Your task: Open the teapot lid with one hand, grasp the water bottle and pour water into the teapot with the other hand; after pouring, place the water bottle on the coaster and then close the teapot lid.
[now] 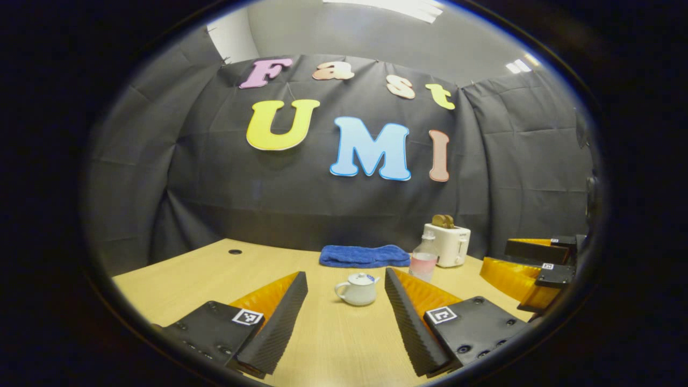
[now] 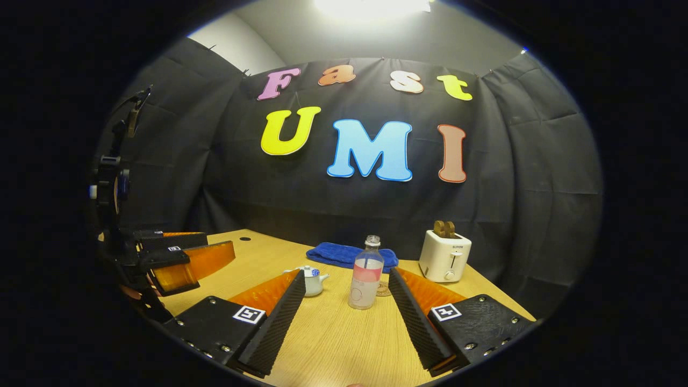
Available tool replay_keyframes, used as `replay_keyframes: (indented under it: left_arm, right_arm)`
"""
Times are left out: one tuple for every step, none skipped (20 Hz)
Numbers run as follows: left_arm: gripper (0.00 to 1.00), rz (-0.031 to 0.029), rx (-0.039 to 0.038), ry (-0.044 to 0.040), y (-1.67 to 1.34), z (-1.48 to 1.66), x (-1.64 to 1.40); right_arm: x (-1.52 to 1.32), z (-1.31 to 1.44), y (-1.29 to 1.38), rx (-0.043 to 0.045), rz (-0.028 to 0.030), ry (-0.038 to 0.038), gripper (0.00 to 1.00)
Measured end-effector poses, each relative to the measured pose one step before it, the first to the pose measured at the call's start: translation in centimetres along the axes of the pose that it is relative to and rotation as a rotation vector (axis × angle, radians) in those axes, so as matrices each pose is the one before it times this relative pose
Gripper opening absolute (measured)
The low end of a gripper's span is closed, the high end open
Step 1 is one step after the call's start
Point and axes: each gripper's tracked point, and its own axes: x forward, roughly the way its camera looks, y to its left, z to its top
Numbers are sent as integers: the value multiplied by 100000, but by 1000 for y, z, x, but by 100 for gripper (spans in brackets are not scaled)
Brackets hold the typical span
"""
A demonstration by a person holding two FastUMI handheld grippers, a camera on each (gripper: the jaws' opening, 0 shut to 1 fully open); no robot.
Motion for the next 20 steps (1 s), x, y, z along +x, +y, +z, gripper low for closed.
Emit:
replay_keyframes:
  left_arm:
    - [94,-92,387,364,-80,-2,430]
    - [94,-84,450,388,-16,34,449]
    - [94,62,345,449,-75,-170,593]
    - [95,-72,298,310,-17,0,507]
    - [95,-494,312,185,-154,-115,653]
    - [95,-421,311,148,-159,-26,689]
    - [95,-765,214,83,-175,-216,765]
    - [95,-1414,283,629,-278,-115,745]
    - [95,-1541,181,642,-337,-338,745]
    - [95,-1291,309,743,-303,-224,914]
    - [95,-1033,790,1220,-155,-421,763]
    - [95,-1037,672,-89,-199,-39,839]
    - [95,-1262,557,252,-112,-130,922]
    - [95,-692,464,715,-39,-281,959]
    - [95,-725,319,1288,183,-582,869]
    - [95,-1503,-678,464,-129,-348,973]
    - [95,-1898,-868,981,-177,-309,1017]
    - [95,-1273,-333,823,-128,-473,851]
    - [94,237,548,1402,361,-520,792]
    - [95,387,672,941,298,-288,751]
  right_arm:
    - [726,175,-145,-233,-382,-180,97]
    - [637,26,-163,-275,-581,205,96]
    - [753,6,-172,-333,-618,-9,97]
    - [646,-139,-202,-322,-994,448,96]
    - [861,-70,-254,-356,-1047,353,96]
    - [801,-199,-144,-388,-994,567,97]
    - [792,-213,-219,-60,-1179,512,97]
    - [860,-224,-207,192,-961,504,97]
    - [906,-242,-241,373,-1223,610,97]
    - [932,-368,-239,603,-971,1015,97]
    - [953,-242,-113,869,-388,1062,97]
    - [847,-421,-192,711,-641,1052,97]
    - [887,-304,-243,-5,-685,926,96]
    - [834,-317,-257,-416,-823,671,96]
    - [813,-282,-128,-510,-666,846,97]
    - [812,-333,-51,-289,-327,536,97]
    - [655,-69,-94,98,-292,279,97]
    - [760,-292,-20,378,-342,630,97]
    - [682,-162,51,449,-512,764,96]
    - [616,-487,-176,689,-849,1305,96]
